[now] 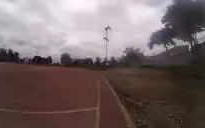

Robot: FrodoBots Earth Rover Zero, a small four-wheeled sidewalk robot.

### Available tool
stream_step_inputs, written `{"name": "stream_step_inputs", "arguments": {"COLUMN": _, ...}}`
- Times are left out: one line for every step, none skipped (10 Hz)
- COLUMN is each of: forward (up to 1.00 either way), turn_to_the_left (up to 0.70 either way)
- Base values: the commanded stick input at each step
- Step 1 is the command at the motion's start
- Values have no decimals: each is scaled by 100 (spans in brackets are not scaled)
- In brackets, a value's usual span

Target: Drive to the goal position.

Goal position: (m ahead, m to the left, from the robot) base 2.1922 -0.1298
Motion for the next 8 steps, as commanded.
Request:
{"name": "stream_step_inputs", "arguments": {"forward": 70, "turn_to_the_left": 0}}
{"name": "stream_step_inputs", "arguments": {"forward": 70, "turn_to_the_left": 0}}
{"name": "stream_step_inputs", "arguments": {"forward": 70, "turn_to_the_left": 0}}
{"name": "stream_step_inputs", "arguments": {"forward": 70, "turn_to_the_left": 0}}
{"name": "stream_step_inputs", "arguments": {"forward": 70, "turn_to_the_left": 0}}
{"name": "stream_step_inputs", "arguments": {"forward": 70, "turn_to_the_left": 0}}
{"name": "stream_step_inputs", "arguments": {"forward": 70, "turn_to_the_left": 0}}
{"name": "stream_step_inputs", "arguments": {"forward": 70, "turn_to_the_left": 0}}
